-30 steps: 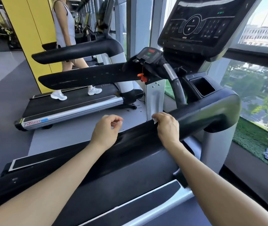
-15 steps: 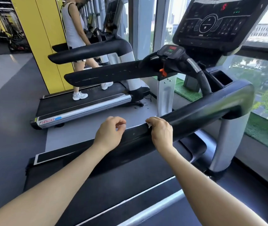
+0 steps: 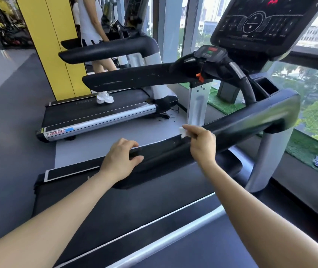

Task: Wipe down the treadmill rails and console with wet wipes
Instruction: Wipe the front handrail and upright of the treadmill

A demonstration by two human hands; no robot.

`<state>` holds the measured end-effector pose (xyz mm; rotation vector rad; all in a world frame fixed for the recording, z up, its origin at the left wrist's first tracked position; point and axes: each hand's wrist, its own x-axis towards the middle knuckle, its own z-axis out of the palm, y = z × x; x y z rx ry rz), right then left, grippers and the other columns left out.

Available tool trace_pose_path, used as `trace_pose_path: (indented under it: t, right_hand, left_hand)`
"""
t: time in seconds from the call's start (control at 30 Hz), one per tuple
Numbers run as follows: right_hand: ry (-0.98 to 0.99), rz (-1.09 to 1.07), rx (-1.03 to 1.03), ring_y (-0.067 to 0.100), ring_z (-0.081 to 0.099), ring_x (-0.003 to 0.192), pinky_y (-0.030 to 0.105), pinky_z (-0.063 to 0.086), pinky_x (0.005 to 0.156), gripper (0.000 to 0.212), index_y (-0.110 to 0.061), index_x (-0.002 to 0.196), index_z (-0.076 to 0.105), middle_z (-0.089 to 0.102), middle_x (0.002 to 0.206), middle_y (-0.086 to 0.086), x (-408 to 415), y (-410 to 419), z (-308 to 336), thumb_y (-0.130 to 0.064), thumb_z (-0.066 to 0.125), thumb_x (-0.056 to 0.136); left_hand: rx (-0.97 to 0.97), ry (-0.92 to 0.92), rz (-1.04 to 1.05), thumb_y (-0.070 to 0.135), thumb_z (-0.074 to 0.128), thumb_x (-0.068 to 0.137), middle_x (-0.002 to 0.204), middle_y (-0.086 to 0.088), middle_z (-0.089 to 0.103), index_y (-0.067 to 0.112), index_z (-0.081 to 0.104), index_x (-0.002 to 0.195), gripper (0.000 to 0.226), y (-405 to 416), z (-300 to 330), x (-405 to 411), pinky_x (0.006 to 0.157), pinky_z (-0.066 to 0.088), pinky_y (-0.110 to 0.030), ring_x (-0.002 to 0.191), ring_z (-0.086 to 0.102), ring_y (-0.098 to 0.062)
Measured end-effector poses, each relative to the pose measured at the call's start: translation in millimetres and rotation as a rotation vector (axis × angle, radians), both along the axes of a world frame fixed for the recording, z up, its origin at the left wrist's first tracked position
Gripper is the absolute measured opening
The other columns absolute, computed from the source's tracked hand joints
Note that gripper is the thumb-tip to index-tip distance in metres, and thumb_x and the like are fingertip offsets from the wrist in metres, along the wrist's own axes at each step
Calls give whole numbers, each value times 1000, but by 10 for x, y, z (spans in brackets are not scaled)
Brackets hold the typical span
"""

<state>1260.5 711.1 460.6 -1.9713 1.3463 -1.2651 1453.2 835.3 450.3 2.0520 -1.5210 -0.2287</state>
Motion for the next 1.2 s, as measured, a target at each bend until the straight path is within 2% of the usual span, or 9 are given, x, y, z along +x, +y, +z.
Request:
trace_pose_path:
  t: [0.1,0.17,0.33,0.53,0.7,0.87,0.97,1.1,1.2]
  right_hand:
    - [-9,-172,52,21,62,101,17,40,83,43,-12,108,71,69,108,3,-238,-337,13,11,46,82]
    - [62,-157,47,25,58,102,23,39,80,40,-11,103,72,66,107,3,-290,-437,-61,12,46,83]
    - [117,-144,-44,25,56,100,22,32,75,32,-11,98,74,65,105,-1,-176,-354,-258,8,51,85]
    - [93,-14,-84,21,61,95,19,35,73,27,-14,93,75,67,99,-4,137,82,-394,5,59,81]
    - [80,304,-92,22,65,89,33,51,81,25,-9,91,76,70,96,2,354,476,-361,7,60,81]
    - [-101,-28,-79,22,63,93,27,46,92,30,-7,100,73,66,99,6,-12,-109,-21,9,57,81]
    - [-38,-219,7,25,56,105,13,33,85,35,-5,114,67,59,115,11,-311,-519,-10,8,49,87]
    - [150,-208,78,31,46,115,20,30,87,43,-4,119,64,51,120,11,-435,-802,-159,12,41,86]
    - [195,-142,44,30,51,110,17,31,86,35,-3,112,67,56,114,11,-311,-706,-174,10,46,87]
  left_hand:
    - [27,13,-9,34,68,85,122,0,50,19,56,124,43,-14,-48,-18,96,38,-31,117,46,-19]
    - [29,40,-13,31,70,84,120,0,52,18,57,123,44,-36,-100,-16,95,37,-28,116,47,-19]
    - [-41,116,12,24,76,79,113,2,53,15,61,118,42,-52,-151,-10,88,33,-21,109,50,-17]
    - [-64,139,24,24,78,77,109,6,51,16,63,116,42,-55,-154,-23,86,31,-19,106,51,-15]
    - [-71,127,15,24,77,78,106,8,48,18,63,118,43,-33,-144,-22,83,30,-18,102,49,-11]
    - [-68,150,6,24,77,78,108,7,50,19,62,119,44,-24,-151,8,83,29,-18,99,45,-8]
    - [-69,171,17,24,77,78,109,7,50,19,62,118,44,-36,-150,9,83,28,-17,99,45,-7]
    - [-53,199,26,25,77,78,112,6,52,21,62,118,43,-48,-152,13,85,29,-18,103,47,-9]
    - [-53,196,33,25,77,77,113,6,52,21,62,117,43,-58,-153,20,84,29,-17,101,46,-7]
